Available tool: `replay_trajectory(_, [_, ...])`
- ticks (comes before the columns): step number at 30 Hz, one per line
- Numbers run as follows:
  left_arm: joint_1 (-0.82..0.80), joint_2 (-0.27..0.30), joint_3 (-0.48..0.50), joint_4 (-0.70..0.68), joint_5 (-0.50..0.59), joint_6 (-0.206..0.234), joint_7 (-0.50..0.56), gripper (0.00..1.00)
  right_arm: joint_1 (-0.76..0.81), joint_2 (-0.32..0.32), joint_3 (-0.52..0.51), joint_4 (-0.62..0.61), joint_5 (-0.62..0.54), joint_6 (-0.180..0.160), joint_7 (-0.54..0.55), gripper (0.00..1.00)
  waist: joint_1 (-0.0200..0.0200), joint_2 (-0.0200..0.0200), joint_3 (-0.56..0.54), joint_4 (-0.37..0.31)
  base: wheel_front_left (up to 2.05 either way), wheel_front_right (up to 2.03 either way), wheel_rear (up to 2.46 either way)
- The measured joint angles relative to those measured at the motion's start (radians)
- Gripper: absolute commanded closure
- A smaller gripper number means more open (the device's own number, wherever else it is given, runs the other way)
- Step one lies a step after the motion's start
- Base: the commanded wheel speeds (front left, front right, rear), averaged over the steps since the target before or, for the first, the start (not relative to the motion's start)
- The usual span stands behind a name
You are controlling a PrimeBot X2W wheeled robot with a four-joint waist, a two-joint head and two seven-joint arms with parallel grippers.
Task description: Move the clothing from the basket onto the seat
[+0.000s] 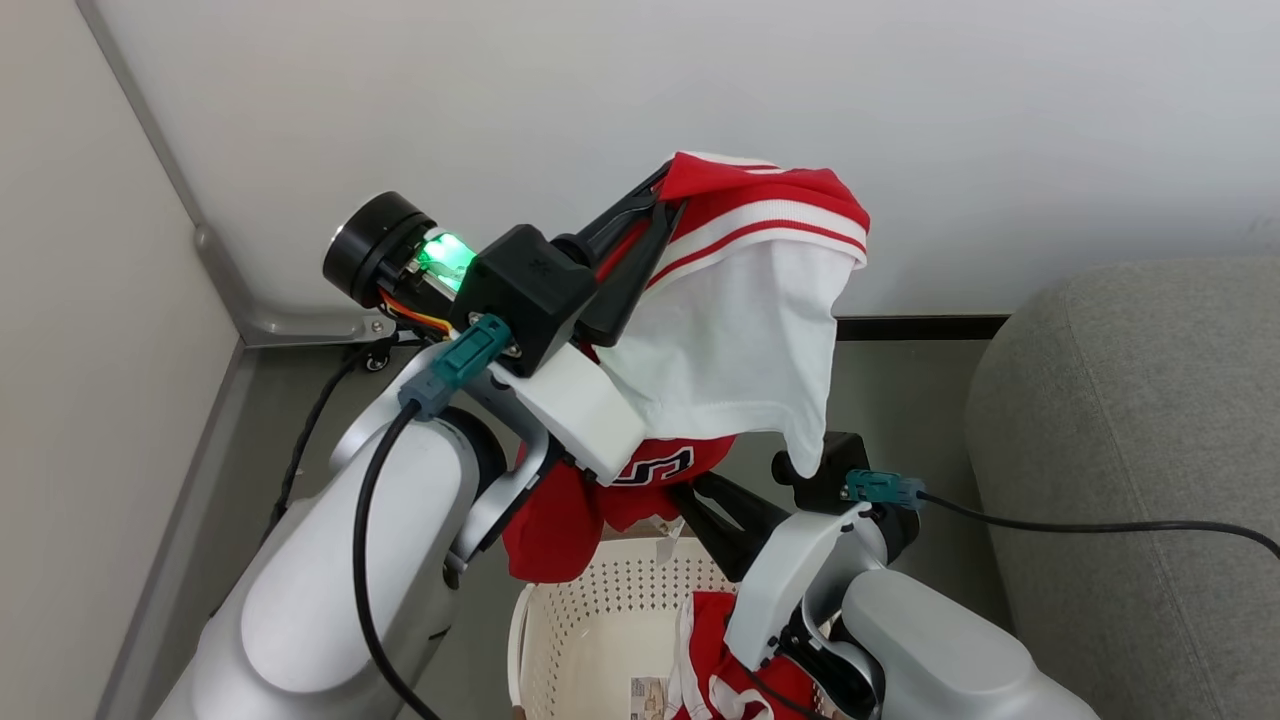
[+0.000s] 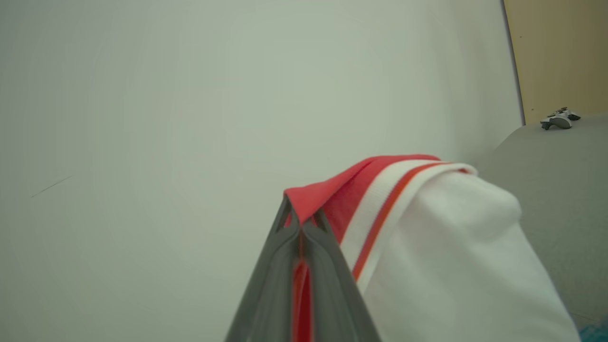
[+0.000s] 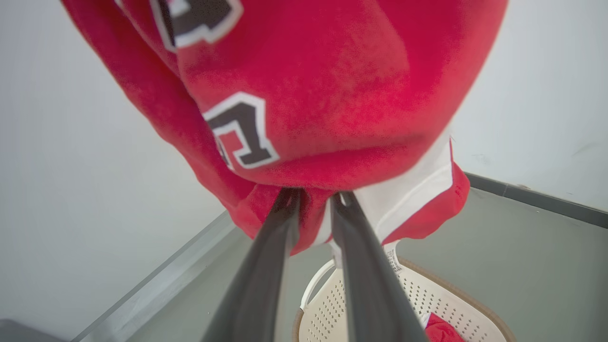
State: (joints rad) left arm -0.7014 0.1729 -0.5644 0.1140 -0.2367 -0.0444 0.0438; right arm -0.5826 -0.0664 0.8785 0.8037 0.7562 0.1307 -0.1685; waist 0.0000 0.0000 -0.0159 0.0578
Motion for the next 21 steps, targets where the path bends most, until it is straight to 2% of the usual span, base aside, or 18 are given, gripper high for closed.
replay_trajectory(2, [0.000,0.001,0.002,0.000,-0.001,0.000,0.000,1.00,-0.012,0.001,0.020,-0.004,0.000,0.000,-0.003,0.95,-0.0001,0.0000,0.003,0.003,0.00,0.00,0.00])
replay_trajectory(3, [0.000,0.002,0.005,0.002,-0.004,0.000,0.000,1.00,-0.017,0.000,0.028,-0.007,0.001,0.000,-0.009,1.00,0.0000,0.0000,0.005,0.003,0.00,0.00,0.00])
replay_trajectory(14, [0.010,0.043,0.064,0.072,-0.020,0.019,0.000,1.00,-0.033,-0.001,0.061,-0.018,0.002,0.000,-0.062,1.00,0.0000,0.0000,0.017,-0.027,0.00,0.00,0.00])
replay_trajectory(21, [0.064,0.058,0.095,0.119,-0.056,0.029,-0.011,1.00,-0.032,-0.055,0.024,-0.063,0.010,0.000,-0.079,1.00,0.0000,0.0000,0.022,-0.057,0.00,0.00,0.00])
